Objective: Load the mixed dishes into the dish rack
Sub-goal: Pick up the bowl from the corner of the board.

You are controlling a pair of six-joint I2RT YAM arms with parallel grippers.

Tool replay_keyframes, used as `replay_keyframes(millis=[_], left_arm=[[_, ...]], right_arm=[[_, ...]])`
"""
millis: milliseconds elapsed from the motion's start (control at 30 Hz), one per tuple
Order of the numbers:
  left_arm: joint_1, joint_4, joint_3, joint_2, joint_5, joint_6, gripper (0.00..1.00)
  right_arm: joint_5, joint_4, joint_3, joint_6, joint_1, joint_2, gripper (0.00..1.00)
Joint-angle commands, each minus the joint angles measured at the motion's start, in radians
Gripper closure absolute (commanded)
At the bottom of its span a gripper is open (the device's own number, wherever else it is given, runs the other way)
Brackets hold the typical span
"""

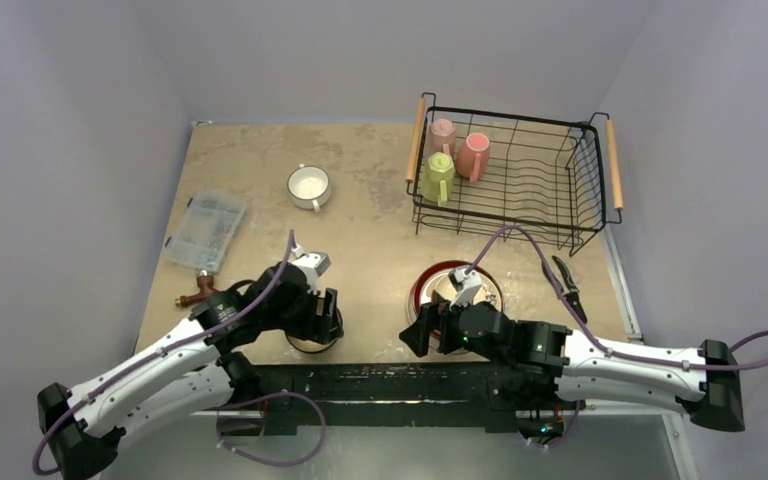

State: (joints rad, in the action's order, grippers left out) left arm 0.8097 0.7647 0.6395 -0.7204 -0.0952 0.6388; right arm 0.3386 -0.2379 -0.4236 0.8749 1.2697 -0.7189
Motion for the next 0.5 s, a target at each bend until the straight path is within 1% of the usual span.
replay_keyframes(millis=[0,100,200,300,333,467], left_arm=[[0.12,0.027,0.036,-0.118,0.174,0.074,0.32],[0.201,0.04,0.09,-0.243,0.252,0.084,0.33],[0.256,0.055,0.153,-0.374,0.317,0.081,0.4],[0.289,0.099,0.214,-0.492,0.383,0.082,0.49],[0.298,0.108,0.228,-0.523,0.401,0.083,0.5],[0.315,0.108,0.247,-0.591,0.431,0.083,0.53]], right_arm=[[0.017,0.039,0.008,0.019,0.002,0.049,0.05],[0.018,0.032,0.034,0.031,0.002,0.082,0.04],[0.02,0.013,0.047,0.043,0.002,0.11,0.04],[0.028,-0.018,0.049,0.053,0.002,0.147,0.04],[0.033,-0.033,0.048,0.054,0.002,0.157,0.04],[0.082,-0.123,0.026,0.062,0.002,0.225,0.05]])
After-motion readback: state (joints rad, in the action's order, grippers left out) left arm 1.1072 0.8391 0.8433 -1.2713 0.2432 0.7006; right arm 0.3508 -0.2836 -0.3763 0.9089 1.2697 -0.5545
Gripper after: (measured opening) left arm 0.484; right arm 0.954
